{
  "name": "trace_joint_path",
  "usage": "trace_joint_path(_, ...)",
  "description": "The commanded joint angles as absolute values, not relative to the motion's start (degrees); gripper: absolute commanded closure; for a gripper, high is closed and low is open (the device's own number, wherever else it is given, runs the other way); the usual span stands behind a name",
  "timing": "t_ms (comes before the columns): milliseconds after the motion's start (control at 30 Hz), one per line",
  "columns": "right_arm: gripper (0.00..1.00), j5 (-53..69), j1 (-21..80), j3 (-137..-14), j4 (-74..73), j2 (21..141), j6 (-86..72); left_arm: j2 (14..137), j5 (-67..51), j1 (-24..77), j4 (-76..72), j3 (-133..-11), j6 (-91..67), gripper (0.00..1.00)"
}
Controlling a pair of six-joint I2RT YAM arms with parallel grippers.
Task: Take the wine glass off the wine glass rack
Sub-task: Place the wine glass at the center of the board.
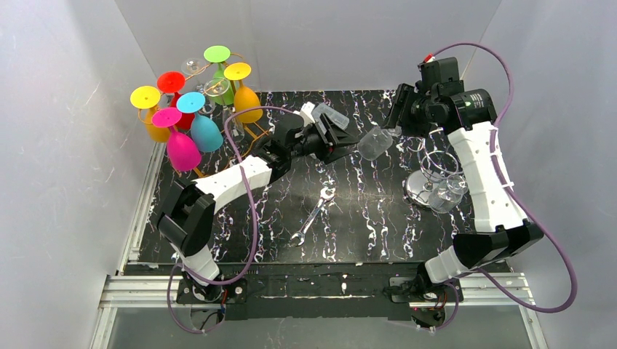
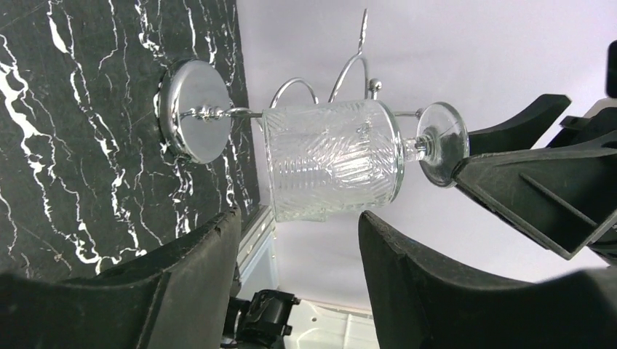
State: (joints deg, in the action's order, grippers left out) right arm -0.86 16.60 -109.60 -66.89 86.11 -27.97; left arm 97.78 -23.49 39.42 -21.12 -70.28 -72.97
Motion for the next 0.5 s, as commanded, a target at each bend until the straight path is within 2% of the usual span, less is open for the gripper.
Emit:
trace_joint_path(0,0.75,3.05,16.46,-113.99,-62.85,86.80,-30.37,94.24,-25.56,38.76,-27.84,-68.80,-76.68,0.43)
trace_joint_path(467,0.75,7.75,15.58,-115.42,-61.82,87.20,-32.83,94.38,-27.11,38.58,-36.00,-66.81,-83.11,0.49)
